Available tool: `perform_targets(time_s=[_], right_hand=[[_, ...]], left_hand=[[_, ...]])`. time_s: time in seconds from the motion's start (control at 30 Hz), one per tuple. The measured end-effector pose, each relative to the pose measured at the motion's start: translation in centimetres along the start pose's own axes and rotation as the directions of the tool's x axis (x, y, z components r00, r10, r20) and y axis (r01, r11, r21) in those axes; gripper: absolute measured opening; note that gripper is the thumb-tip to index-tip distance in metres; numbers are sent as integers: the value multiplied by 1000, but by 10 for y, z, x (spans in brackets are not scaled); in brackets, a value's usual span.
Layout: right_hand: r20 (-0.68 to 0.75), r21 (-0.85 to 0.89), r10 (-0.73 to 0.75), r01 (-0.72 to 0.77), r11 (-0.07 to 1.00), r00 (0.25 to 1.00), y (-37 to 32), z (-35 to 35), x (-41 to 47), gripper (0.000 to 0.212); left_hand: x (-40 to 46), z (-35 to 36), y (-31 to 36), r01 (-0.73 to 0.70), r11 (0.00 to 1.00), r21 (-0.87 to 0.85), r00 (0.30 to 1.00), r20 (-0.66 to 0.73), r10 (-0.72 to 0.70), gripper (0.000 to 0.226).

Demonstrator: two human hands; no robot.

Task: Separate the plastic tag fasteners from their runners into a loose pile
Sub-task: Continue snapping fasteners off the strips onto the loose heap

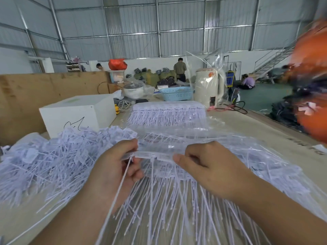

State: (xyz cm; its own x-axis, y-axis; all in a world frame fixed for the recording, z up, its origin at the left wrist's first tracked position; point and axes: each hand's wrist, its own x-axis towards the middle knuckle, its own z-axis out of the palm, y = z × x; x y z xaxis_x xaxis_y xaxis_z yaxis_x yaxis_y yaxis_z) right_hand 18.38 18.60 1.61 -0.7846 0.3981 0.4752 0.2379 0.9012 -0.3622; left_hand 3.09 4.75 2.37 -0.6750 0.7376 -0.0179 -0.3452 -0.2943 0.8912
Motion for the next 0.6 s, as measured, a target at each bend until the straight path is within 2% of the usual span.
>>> perform_targets(time_s=[0.07, 0.1, 0.17, 0.23, 0.27, 0.3, 0.37, 0.5, 0.53, 0.6], right_hand=[[-38, 11, -36, 37, 999, 999, 2, 1, 1, 49], [-63, -16, -68, 67, 998, 996, 1, 1, 1, 48], [-119, -93, -135, 124, 988, 984, 0, 2, 1, 49], [-169, -158, -187, 160, 974, 968, -1, 3, 1, 50], [-190, -185, -208, 173, 967, 960, -2, 5, 1, 49], [-206, -214, -226, 181, 960, 952, -3, 7, 1, 48], [-221, -266, -251, 189, 945, 942, -7, 11, 1, 46], [-230, -244, -251, 194, 950, 940, -6, 15, 1, 48], [-219, -237, -253, 200, 951, 942, -6, 14, 0, 49], [-187, -232, -250, 205, 951, 950, -6, 14, 0, 49]], left_hand=[[4, -4, -3, -25, 997, 80, 1000, 8, 24, 10], [6, -6, -5, -59, 984, 165, 998, 10, 59, 15], [8, -9, -7, -146, 924, 353, 989, 25, 146, 29], [8, -11, -8, -197, 836, 511, 978, 44, 203, 27], [8, -13, -9, -228, 742, 631, 966, 51, 254, 21], [8, -14, -10, -278, 598, 752, 941, 89, 325, 14], [5, -13, -14, -407, 311, 859, 854, 237, 463, 6], [-2, -8, -19, -570, -118, 813, 686, 550, 476, 37], [-3, -7, -20, -563, -207, 800, 671, 589, 450, 38], [-6, -5, -21, -494, -355, 794, 683, 607, 406, 32]])
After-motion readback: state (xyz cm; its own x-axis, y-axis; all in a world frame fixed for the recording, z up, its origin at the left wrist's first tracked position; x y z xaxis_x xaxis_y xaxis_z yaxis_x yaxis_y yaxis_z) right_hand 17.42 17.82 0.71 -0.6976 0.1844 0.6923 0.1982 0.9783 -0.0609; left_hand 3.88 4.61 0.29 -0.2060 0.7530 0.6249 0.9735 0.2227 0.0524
